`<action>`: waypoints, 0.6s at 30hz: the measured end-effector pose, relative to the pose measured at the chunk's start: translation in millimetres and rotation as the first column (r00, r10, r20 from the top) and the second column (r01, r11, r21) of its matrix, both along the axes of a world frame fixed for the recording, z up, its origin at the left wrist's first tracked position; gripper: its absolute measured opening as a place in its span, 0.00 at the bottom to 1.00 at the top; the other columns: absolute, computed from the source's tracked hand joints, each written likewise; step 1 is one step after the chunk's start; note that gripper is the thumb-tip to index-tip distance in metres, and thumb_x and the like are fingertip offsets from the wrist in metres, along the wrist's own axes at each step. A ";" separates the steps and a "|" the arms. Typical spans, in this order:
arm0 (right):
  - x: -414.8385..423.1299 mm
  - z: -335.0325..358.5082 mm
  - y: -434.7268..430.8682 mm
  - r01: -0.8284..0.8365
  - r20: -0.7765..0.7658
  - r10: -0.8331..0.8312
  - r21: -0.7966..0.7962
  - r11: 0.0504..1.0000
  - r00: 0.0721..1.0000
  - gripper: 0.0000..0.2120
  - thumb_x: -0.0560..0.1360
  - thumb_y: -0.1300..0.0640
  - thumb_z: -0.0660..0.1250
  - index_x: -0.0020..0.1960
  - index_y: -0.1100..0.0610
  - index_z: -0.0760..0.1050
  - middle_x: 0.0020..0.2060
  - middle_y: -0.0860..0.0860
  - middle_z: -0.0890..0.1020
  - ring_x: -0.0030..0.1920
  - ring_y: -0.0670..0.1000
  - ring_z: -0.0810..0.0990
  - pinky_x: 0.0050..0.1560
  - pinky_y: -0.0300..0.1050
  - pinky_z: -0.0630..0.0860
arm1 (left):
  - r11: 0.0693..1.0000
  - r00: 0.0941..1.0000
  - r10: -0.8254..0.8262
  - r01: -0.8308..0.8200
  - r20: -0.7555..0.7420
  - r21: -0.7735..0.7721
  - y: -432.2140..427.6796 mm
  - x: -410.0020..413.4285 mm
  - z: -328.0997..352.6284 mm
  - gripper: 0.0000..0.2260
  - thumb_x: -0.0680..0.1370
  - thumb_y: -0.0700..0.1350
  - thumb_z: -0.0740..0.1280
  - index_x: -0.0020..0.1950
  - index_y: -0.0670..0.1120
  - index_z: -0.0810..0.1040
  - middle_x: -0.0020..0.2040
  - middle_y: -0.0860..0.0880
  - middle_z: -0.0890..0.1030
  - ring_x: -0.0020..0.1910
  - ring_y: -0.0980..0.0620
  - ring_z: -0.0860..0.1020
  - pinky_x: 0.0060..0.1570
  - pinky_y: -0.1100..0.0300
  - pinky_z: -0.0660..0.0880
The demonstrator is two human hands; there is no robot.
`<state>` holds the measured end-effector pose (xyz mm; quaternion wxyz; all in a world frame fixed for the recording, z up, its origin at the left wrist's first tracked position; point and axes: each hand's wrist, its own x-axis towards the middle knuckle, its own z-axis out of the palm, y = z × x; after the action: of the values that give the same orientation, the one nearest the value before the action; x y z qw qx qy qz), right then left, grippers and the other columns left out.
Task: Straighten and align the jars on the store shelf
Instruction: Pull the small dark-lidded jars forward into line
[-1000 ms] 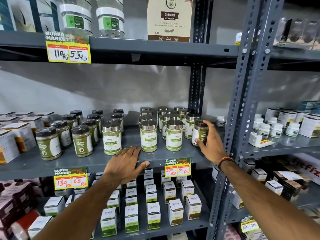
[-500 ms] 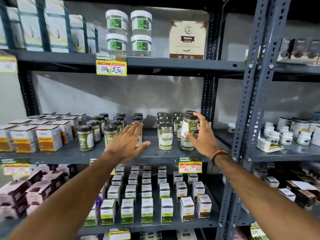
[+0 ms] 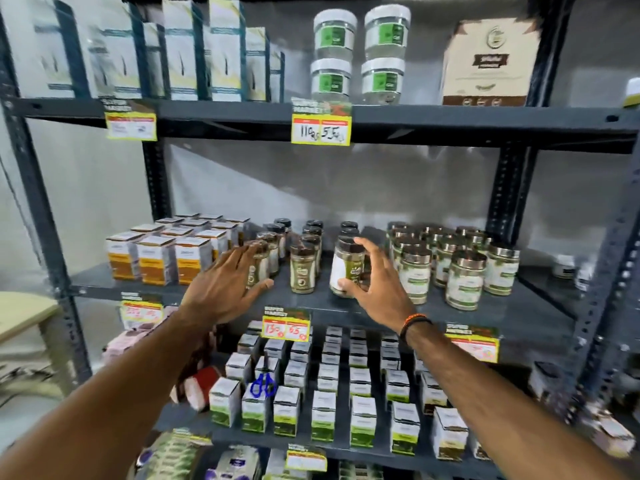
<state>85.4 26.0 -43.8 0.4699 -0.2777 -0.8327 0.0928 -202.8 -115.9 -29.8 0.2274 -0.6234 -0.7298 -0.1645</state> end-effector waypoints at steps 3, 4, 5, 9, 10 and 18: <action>-22.5 -9.1 1.3 -0.035 -0.020 0.034 -0.034 0.999 0.999 0.42 0.73 0.49 0.78 0.77 0.38 0.56 0.74 0.55 0.71 0.65 0.48 0.72 0.66 0.49 0.71 | 0.999 0.999 0.008 -0.006 0.036 -0.052 1.7 -23.6 -17.0 0.42 0.78 0.74 0.46 0.81 0.45 0.56 0.80 0.43 0.65 0.77 0.42 0.66 0.65 0.41 0.74; -28.2 -11.9 2.7 -0.039 -0.027 0.038 -0.045 0.998 0.999 0.42 0.72 0.49 0.78 0.77 0.38 0.56 0.74 0.55 0.70 0.67 0.50 0.72 0.67 0.49 0.71 | 0.997 0.999 0.005 -0.002 0.044 -0.076 3.6 -30.7 -23.8 0.42 0.78 0.74 0.45 0.81 0.45 0.57 0.80 0.43 0.65 0.77 0.42 0.66 0.65 0.41 0.74; -33.2 -14.4 4.3 -0.038 -0.029 0.037 -0.054 0.998 0.999 0.42 0.72 0.49 0.78 0.77 0.38 0.56 0.75 0.55 0.70 0.69 0.51 0.72 0.66 0.49 0.70 | 0.995 0.999 0.004 0.001 0.049 -0.100 5.4 -37.5 -31.0 0.42 0.77 0.75 0.45 0.81 0.46 0.57 0.80 0.44 0.65 0.76 0.43 0.67 0.65 0.41 0.74; -46.1 -25.3 7.9 -0.040 -0.003 0.040 -0.054 0.998 0.999 0.42 0.73 0.50 0.78 0.77 0.38 0.57 0.74 0.54 0.70 0.64 0.47 0.72 0.62 0.43 0.73 | 0.985 0.994 0.020 0.000 0.110 -0.171 13.3 -56.2 -55.5 0.45 0.75 0.78 0.43 0.81 0.49 0.56 0.80 0.46 0.64 0.75 0.44 0.68 0.62 0.40 0.76; -48.0 -28.5 8.6 -0.039 0.000 0.040 -0.055 0.998 0.999 0.42 0.72 0.50 0.78 0.77 0.38 0.57 0.73 0.54 0.71 0.63 0.47 0.72 0.61 0.44 0.75 | 0.983 0.993 0.019 0.003 0.115 -0.184 15.5 -58.7 -60.2 0.45 0.74 0.78 0.42 0.81 0.49 0.56 0.80 0.46 0.64 0.75 0.44 0.69 0.62 0.40 0.75; -54.9 -44.4 20.0 -0.029 0.024 0.030 -0.047 0.998 0.999 0.44 0.74 0.47 0.77 0.79 0.32 0.52 0.73 0.55 0.70 0.62 0.45 0.71 0.48 0.18 0.66 | 0.978 0.998 -0.008 0.021 0.062 -0.205 35.1 -73.0 -72.7 0.44 0.77 0.74 0.39 0.82 0.45 0.59 0.81 0.43 0.63 0.79 0.45 0.63 0.76 0.47 0.62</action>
<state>30.5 46.0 -88.3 0.4515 -0.2774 -0.8402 0.1155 -275.8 -80.8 -102.5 0.1381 -0.6436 -0.7449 -0.1086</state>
